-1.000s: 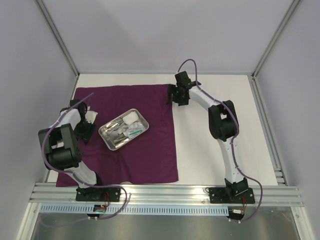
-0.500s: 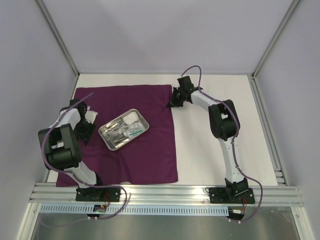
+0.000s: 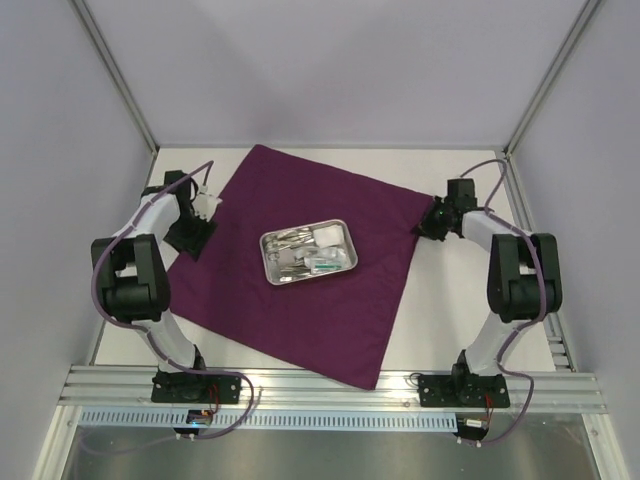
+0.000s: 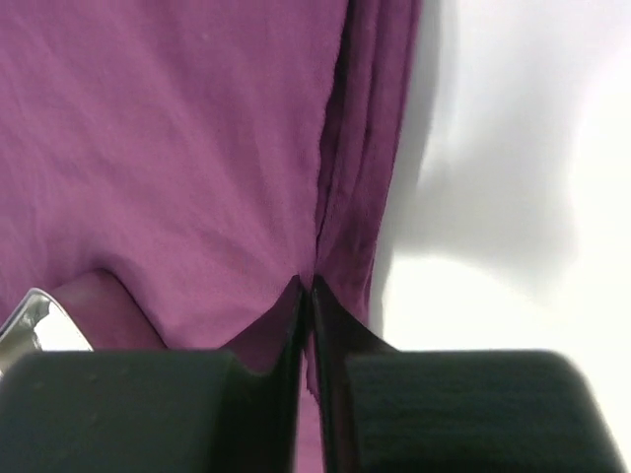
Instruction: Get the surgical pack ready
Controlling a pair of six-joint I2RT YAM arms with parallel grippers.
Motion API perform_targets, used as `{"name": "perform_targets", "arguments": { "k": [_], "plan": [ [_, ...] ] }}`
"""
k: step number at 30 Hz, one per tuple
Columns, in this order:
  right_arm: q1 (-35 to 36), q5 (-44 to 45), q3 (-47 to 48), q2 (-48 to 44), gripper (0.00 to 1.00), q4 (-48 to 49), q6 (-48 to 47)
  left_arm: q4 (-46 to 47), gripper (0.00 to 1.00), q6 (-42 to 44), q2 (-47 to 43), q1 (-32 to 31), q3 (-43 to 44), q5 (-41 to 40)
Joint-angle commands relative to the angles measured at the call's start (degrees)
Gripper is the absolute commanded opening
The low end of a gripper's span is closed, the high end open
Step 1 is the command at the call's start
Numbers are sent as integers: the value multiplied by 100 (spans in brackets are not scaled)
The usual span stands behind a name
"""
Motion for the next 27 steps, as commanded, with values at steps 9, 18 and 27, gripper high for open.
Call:
{"name": "perform_targets", "arguments": {
  "k": [9,18,27],
  "plan": [
    [-577,1236,-365,-1366,64,-947,-1108,-45,71,-414,366,83,139,-101],
    [607,880,-40,-1596,62,-1211,-1773,157,72,-449,410,295,-258,-436],
    [1927,593,1304,-76,44,-1632,-2101,254,70,-511,375,295,-433,-374]
  ]
}}
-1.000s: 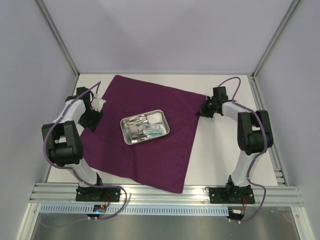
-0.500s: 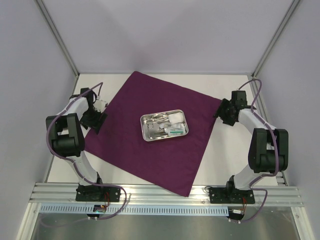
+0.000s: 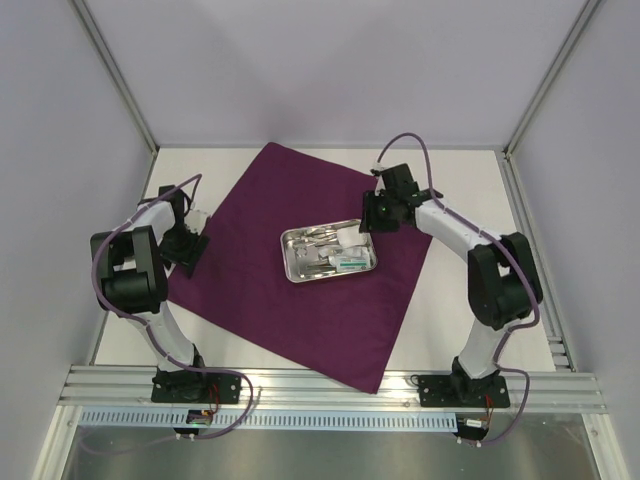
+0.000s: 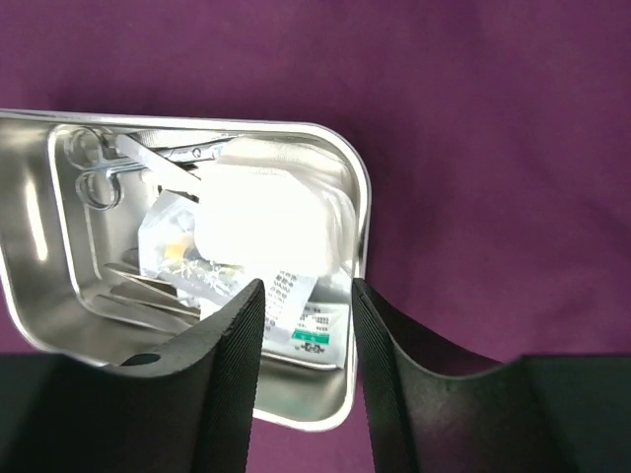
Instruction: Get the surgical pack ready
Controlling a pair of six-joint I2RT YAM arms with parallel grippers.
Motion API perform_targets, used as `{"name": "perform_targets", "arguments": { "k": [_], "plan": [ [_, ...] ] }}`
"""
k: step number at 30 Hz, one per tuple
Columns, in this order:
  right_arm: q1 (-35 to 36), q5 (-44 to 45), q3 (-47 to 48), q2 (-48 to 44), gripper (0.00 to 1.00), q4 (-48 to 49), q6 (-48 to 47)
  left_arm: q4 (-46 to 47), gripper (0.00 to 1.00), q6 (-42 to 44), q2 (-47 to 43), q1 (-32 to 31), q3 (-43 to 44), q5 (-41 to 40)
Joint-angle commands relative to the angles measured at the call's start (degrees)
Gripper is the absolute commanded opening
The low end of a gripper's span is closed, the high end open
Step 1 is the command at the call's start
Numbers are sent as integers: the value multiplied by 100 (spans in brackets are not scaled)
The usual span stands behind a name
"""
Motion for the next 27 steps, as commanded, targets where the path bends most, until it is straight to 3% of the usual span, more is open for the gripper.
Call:
{"name": "perform_targets", "arguments": {
  "k": [1,6,14,19,27],
  "plan": [
    [183,238,404,525,42,-413,-204,75,70,-83,-150,-9,-114,-46],
    [333,450,326,624,31,-440,-247,110,70,-65,-168,-9,-150,-37],
    [553,626,220,89,30,-616,-370,101,70,-48,-168,-9,-167,33],
    [553,1415,212,-439,34,-730,-362,110,70,-12,-238,0,-194,7],
    [509,1207,492,481,35,-1063,-529,101,70,5,-291,-9,-202,15]
  ]
}}
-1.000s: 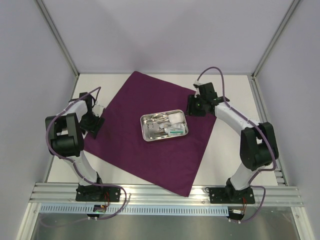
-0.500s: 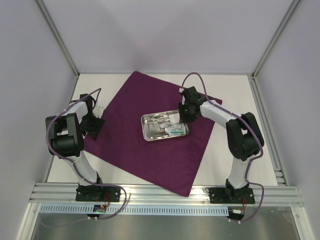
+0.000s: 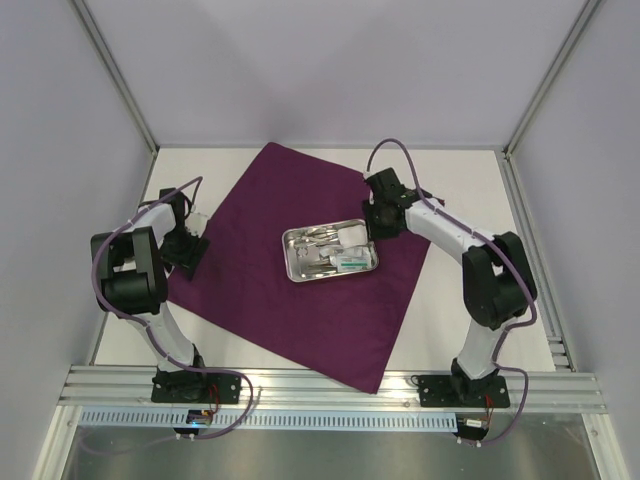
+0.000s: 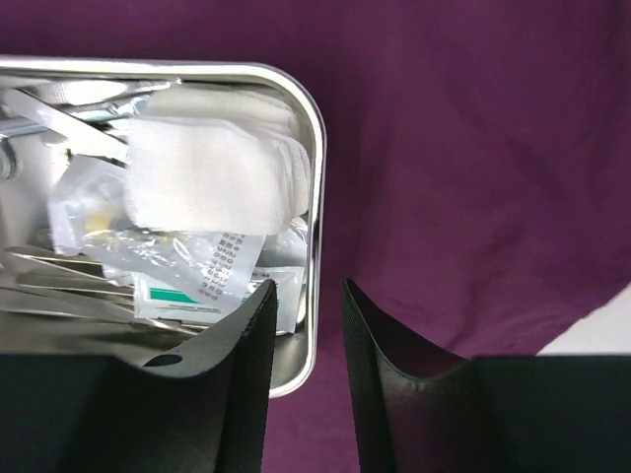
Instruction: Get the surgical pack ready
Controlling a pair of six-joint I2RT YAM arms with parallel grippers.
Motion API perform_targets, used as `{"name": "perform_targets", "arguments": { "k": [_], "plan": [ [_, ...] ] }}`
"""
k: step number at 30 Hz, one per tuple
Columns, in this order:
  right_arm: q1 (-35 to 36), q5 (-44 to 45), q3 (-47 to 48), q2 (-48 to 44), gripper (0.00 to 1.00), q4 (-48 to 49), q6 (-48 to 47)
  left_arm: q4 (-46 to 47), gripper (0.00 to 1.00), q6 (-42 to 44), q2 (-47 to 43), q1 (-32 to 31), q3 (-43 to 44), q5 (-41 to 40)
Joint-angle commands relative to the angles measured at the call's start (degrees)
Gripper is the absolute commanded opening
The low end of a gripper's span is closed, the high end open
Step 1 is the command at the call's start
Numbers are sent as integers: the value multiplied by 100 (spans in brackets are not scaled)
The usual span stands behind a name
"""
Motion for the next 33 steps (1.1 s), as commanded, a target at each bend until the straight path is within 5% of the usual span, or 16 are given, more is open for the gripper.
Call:
{"name": "perform_targets", "arguments": {
  "k": [1,8,24,27,31,33],
  "plan": [
    [-13,-109,254,526,34,-229,-140,29,70,5,-245,-9,-34,11],
    [4,-610,369,922,15,-71,-201,29,70,40,-315,-9,-52,2],
    [531,-726,-149,580,3,482,203,46,70,23,-263,-9,10,64],
    [549,-690,-132,615,12,422,133,12,70,41,-149,0,150,20],
    [366,-409,79,335,53,61,-42,-85,69,14,-174,-9,230,-24],
    [102,-679,79,80,59,70,-78,-94,69,40,-341,-9,142,-15]
  ]
}}
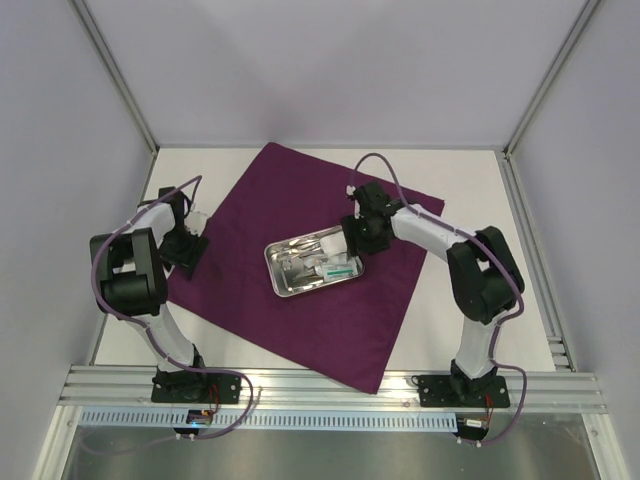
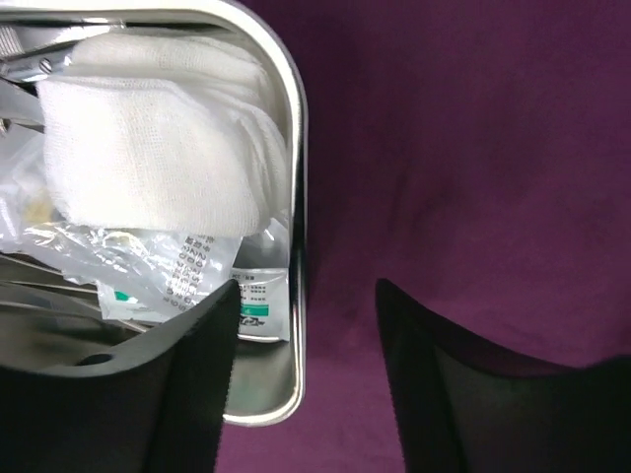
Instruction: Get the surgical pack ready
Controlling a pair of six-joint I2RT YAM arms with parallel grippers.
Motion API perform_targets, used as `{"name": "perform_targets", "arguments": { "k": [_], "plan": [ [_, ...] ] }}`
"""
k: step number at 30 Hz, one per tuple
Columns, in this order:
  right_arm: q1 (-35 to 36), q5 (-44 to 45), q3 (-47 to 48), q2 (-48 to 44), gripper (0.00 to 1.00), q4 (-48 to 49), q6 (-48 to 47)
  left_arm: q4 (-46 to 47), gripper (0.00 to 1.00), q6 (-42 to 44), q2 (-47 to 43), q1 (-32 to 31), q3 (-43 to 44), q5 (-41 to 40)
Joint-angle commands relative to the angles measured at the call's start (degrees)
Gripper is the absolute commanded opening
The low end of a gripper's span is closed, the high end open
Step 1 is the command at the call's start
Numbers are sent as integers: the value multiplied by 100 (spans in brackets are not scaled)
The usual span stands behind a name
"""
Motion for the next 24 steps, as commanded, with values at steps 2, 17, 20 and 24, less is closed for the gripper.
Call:
{"name": "perform_targets", "arguments": {
  "k": [2,17,20,24],
  "plan": [
    [-842,-292,189,-986,66,-7,-100,-105,70,54,-448,-18,4,4],
    [-3597,-750,996,688,72,214,656,-105,74,-148,-828,492,-735,-136],
    [-3597,-1074,1357,1190,70,108,761,17,73,-219,-556,492,-682,-127],
    [-3623,-1373,1314,1412,55,291,1016,97,70,-280,-248,440,-454,-154]
  ]
}}
